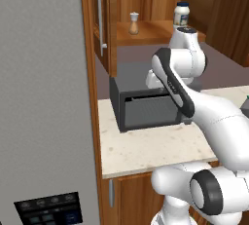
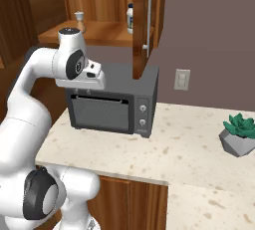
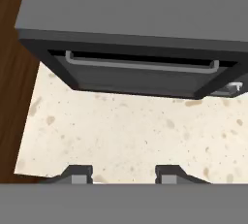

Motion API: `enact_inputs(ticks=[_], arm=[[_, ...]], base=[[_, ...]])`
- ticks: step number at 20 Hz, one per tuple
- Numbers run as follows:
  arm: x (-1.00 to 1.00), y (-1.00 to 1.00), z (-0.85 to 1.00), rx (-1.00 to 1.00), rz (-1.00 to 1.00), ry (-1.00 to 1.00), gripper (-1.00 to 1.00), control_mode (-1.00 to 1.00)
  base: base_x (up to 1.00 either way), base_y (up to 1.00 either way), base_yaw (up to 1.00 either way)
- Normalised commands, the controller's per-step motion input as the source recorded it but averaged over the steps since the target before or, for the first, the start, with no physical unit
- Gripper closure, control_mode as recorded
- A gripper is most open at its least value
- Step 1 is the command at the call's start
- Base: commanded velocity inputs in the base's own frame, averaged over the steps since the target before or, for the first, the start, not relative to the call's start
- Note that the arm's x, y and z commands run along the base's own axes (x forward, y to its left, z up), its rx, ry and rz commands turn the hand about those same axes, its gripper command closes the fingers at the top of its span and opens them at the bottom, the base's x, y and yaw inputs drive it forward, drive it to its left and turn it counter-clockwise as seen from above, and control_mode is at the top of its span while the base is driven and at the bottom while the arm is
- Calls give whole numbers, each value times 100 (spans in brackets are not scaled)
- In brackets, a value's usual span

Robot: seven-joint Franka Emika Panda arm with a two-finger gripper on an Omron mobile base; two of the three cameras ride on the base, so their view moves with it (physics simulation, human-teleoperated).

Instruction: Take 2 condiments from the cabinet and move them on the counter near the stove.Make sure the condiments are lined up with each other, next to each other.

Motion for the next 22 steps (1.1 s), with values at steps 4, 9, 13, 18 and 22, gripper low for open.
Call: enact_inputs(ticks=[4,9,13,18,22], arm=[[-28,0,0,0,0,-7,-100,-100],[-71,0,19,1,0,-42,-100,-100],[-34,0,56,0,0,-39,-100,-100],[-1,1,60,0,0,-20,-100,-100],[0,9,66,0,0,-11,-100,-100]], base=[[0,0,0],[0,0,0],[0,0,0],[0,0,0],[0,0,0]])
